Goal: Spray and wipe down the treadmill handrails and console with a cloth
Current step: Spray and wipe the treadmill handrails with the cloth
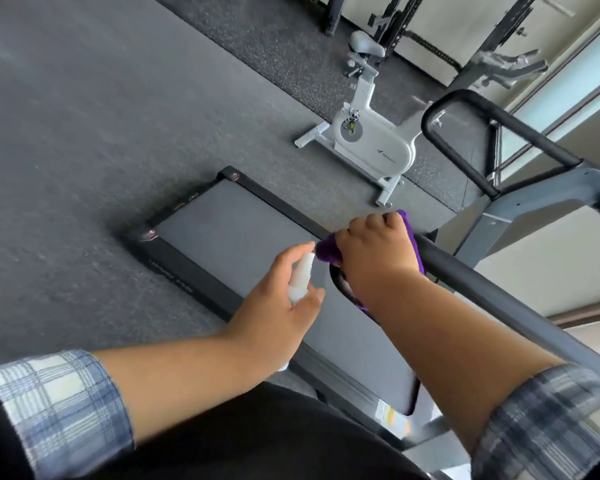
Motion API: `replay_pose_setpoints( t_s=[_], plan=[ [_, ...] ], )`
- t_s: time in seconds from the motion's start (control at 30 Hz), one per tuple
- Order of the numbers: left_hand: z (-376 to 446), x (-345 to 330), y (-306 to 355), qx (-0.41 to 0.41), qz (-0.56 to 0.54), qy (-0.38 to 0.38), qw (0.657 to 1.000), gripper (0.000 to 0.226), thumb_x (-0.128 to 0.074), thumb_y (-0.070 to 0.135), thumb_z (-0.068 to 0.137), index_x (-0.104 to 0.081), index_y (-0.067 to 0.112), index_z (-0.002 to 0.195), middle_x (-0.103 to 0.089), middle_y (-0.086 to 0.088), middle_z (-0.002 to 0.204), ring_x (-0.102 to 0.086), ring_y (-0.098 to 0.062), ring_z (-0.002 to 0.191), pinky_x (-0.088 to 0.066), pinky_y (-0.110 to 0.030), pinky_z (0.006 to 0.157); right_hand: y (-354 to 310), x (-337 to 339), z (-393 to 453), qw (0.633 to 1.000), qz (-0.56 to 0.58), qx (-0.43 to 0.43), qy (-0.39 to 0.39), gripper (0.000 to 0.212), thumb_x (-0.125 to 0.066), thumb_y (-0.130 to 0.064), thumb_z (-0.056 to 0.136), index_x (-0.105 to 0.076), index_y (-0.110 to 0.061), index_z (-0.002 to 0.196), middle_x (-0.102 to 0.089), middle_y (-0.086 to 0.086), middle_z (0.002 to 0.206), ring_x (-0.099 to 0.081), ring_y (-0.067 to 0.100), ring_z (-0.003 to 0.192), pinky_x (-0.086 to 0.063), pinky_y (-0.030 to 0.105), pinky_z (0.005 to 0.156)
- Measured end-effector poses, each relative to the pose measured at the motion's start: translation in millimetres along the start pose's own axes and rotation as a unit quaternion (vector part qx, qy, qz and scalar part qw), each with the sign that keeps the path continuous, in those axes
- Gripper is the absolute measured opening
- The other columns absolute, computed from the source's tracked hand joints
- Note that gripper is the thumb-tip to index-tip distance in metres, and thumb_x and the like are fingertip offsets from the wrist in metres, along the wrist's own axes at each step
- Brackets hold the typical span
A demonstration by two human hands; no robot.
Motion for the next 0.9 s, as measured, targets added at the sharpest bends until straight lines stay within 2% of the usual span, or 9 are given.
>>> replay_pose_setpoints(
  t_s=[0.07,0.2,0.33,0.5,0.57,0.63,0.7,0.9],
  plan=[
    [4.6,-1.6,4.6,-0.008,0.003,-0.008,1.000,0.051,-0.060,0.035,0.093,-0.034,0.061,0.129,-0.059,0.015,0.106,-0.060,-0.004,0.084,-0.050,-0.022,0.073,18.9,3.0,-7.5,0.996,0.070,-0.047,0.024,0.037,-0.042,-0.055,0.098,-0.056,-0.030,0.122,-0.057,0.000,0.121,-0.051,0.028,0.114,-0.035,0.042,0.093],
    [6.8,-9.4,9.6,-0.031,0.010,-0.034,0.999,0.051,-0.058,0.035,0.095,-0.032,0.060,0.131,-0.058,0.014,0.113,-0.059,0.001,0.087,-0.043,-0.008,0.068,44.6,-0.7,-21.0,0.967,0.187,-0.163,0.063,0.048,-0.038,-0.066,0.095,-0.059,-0.027,0.113,-0.060,0.003,0.112,-0.055,0.030,0.110,-0.038,0.043,0.088],
    [7.5,-11.9,13.8,-0.054,0.016,-0.037,0.998,0.054,-0.060,0.034,0.094,-0.030,0.069,0.123,-0.059,0.012,0.119,-0.058,0.001,0.093,-0.041,-0.003,0.072,35.8,-2.5,-20.4,0.967,0.168,-0.177,0.072,0.048,-0.037,-0.064,0.096,-0.058,-0.025,0.114,-0.059,0.004,0.113,-0.054,0.032,0.107,-0.036,0.043,0.085],
    [5.1,-9.3,13.3,-0.058,0.036,-0.027,0.997,0.057,-0.060,0.032,0.093,-0.028,0.073,0.117,-0.061,0.016,0.114,-0.059,-0.001,0.092,-0.041,-0.005,0.070,14.6,4.2,-0.2,0.991,0.064,-0.113,0.038,0.038,-0.043,-0.051,0.097,-0.061,-0.026,0.119,-0.059,0.002,0.116,-0.053,0.031,0.109,-0.034,0.045,0.085],
    [2.0,-10.1,12.1,-0.056,0.047,-0.023,0.997,0.060,-0.061,0.029,0.093,-0.028,0.075,0.115,-0.060,0.020,0.110,-0.058,0.002,0.094,-0.040,-0.004,0.070,-6.8,3.7,7.8,0.998,-0.006,-0.055,-0.002,0.038,-0.044,-0.043,0.098,-0.059,-0.025,0.127,-0.057,0.003,0.124,-0.050,0.032,0.119,-0.033,0.050,0.097],
    [0.2,-12.1,11.7,-0.054,0.059,-0.018,0.997,0.062,-0.063,0.028,0.093,-0.029,0.076,0.114,-0.061,0.022,0.104,-0.059,0.002,0.093,-0.041,-0.006,0.071,-28.7,-2.4,10.9,0.995,-0.087,0.016,-0.043,0.047,-0.039,-0.042,0.101,-0.050,-0.019,0.140,-0.048,0.009,0.141,-0.040,0.037,0.134,-0.024,0.057,0.110],
    [-1.4,-15.0,11.1,-0.051,0.071,-0.019,0.996,0.064,-0.064,0.029,0.092,-0.028,0.078,0.114,-0.063,0.021,0.099,-0.061,0.000,0.090,-0.045,-0.014,0.073,-39.3,-10.0,9.8,0.985,-0.150,0.068,-0.054,0.054,-0.035,-0.043,0.103,-0.039,-0.014,0.148,-0.037,0.015,0.151,-0.028,0.042,0.142,-0.017,0.060,0.115],
    [-3.3,-19.4,20.1,-0.068,0.087,-0.042,0.993,0.059,-0.063,0.029,0.091,-0.033,0.072,0.119,-0.063,0.018,0.104,-0.060,0.000,0.098,-0.043,-0.017,0.078,-30.9,-13.3,0.9,0.990,-0.120,0.072,-0.026,0.055,-0.038,-0.045,0.100,-0.040,-0.016,0.147,-0.036,0.012,0.150,-0.025,0.039,0.143,-0.015,0.057,0.115]
  ],
)
Point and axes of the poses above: each hand's wrist, its own z-axis towards the middle knuckle, its own x-axis out of the back of the hand, y = z × x, the point moved 2 cm from there along z, towards the middle knuckle
